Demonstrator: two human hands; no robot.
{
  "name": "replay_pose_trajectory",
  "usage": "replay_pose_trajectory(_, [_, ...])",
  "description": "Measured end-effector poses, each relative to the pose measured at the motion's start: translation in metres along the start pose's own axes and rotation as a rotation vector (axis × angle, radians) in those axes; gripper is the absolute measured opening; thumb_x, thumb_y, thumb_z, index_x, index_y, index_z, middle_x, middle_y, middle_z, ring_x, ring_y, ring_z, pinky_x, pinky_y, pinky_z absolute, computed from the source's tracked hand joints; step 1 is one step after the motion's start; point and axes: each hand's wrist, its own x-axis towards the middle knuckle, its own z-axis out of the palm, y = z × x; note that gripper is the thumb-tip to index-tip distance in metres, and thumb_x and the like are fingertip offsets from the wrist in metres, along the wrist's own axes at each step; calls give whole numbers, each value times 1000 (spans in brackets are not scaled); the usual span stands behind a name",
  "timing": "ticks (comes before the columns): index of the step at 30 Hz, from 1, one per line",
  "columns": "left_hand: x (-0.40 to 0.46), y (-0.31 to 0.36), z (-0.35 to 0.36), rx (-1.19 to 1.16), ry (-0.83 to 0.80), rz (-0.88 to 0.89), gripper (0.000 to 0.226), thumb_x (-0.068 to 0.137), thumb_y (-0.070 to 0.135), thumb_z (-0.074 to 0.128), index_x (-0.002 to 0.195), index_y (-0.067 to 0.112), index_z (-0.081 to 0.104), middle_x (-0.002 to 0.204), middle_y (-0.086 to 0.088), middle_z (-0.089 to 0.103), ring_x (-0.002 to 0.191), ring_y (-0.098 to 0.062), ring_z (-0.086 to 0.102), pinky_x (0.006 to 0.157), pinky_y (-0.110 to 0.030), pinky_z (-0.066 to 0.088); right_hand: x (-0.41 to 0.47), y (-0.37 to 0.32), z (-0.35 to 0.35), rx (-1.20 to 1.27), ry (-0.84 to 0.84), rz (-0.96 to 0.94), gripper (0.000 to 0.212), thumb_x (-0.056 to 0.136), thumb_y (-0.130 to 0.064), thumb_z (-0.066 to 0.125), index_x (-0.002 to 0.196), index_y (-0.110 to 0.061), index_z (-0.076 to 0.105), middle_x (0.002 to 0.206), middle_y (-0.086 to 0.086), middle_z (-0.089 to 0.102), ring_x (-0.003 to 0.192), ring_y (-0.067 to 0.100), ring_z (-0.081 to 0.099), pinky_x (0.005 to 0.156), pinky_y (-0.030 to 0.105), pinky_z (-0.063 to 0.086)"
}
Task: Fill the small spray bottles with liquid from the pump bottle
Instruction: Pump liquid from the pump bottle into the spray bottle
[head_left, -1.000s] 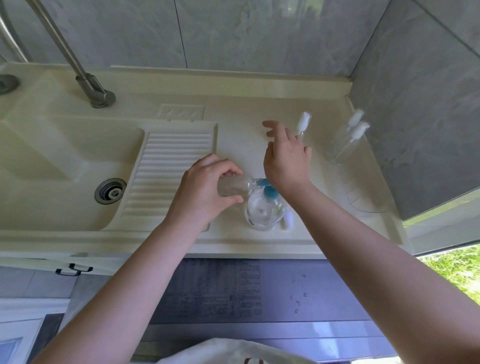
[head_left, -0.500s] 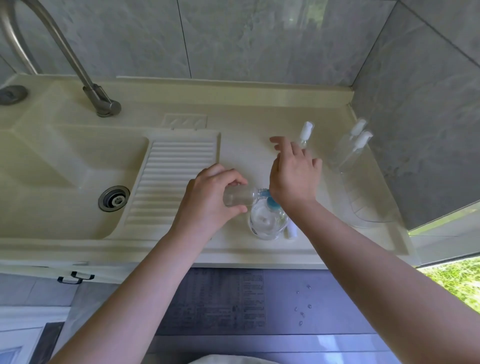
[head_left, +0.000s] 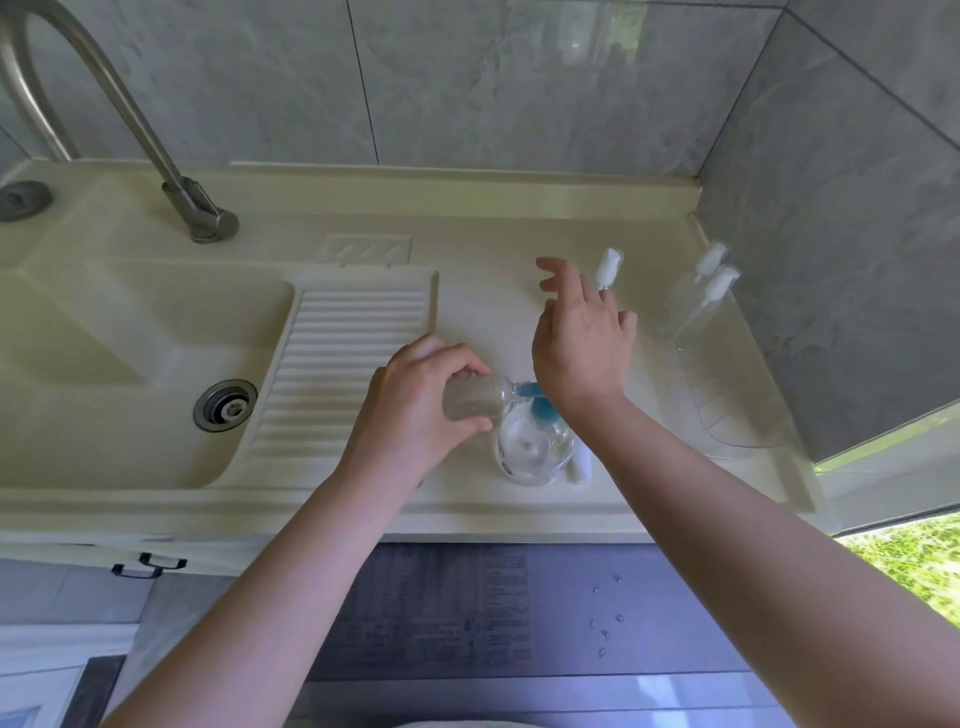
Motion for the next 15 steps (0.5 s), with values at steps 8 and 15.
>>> replay_pose_trajectory(8, [0, -2, 2, -4, 0, 5, 49, 56, 26, 93, 97, 32, 69, 93, 16, 55, 88, -8, 58, 83, -38, 53, -2, 3, 0, 55, -23, -12, 56, 89, -4, 44, 135, -35, 50, 124, -14, 62, 109, 22, 53, 79, 32, 24])
replay_pose_trajectory(15, [1, -1, 4, -2, 14, 15, 48, 55, 26, 93, 96, 32, 69, 92, 15, 55, 87, -5, 57, 81, -34, 52, -6, 5, 7, 41, -1, -24, 56, 88, -3, 44, 134, -34, 52, 123, -13, 63, 108, 23, 54, 77, 33, 23])
